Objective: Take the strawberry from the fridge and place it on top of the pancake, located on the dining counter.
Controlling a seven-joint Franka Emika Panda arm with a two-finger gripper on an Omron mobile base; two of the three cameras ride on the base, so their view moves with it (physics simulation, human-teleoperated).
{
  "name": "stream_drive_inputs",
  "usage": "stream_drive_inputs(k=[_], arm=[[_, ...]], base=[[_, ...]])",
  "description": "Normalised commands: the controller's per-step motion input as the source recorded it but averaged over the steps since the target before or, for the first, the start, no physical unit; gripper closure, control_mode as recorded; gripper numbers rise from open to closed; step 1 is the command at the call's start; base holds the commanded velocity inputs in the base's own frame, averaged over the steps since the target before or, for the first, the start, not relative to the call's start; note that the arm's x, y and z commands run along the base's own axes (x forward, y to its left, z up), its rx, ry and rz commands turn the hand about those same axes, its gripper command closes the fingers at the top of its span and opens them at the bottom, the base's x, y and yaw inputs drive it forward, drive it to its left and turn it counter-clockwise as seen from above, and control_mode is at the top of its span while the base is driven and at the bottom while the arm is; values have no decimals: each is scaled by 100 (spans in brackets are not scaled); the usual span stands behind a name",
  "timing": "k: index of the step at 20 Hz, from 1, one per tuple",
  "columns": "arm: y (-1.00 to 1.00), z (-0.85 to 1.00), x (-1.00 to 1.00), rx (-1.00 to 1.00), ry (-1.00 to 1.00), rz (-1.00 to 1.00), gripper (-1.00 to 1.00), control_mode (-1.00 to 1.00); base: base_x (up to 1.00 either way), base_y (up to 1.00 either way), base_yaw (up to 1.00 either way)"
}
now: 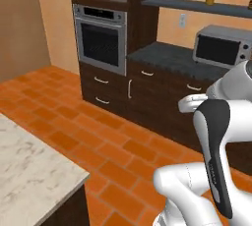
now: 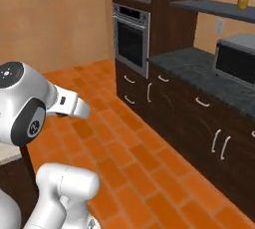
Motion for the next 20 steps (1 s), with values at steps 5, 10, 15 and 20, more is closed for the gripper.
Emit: stream_drive_inputs(k=[5, 10, 15, 20], arm=[[0, 0, 0, 0, 0, 0, 100, 100], [0, 0, 0, 0, 0, 0, 100, 100], [0, 0, 0, 0, 0, 0, 100, 100], [0, 0, 0, 0, 0, 0, 100, 100]], base=[[31, -54, 80], [30, -55, 79], [33, -76, 68], [47, -88, 62]])
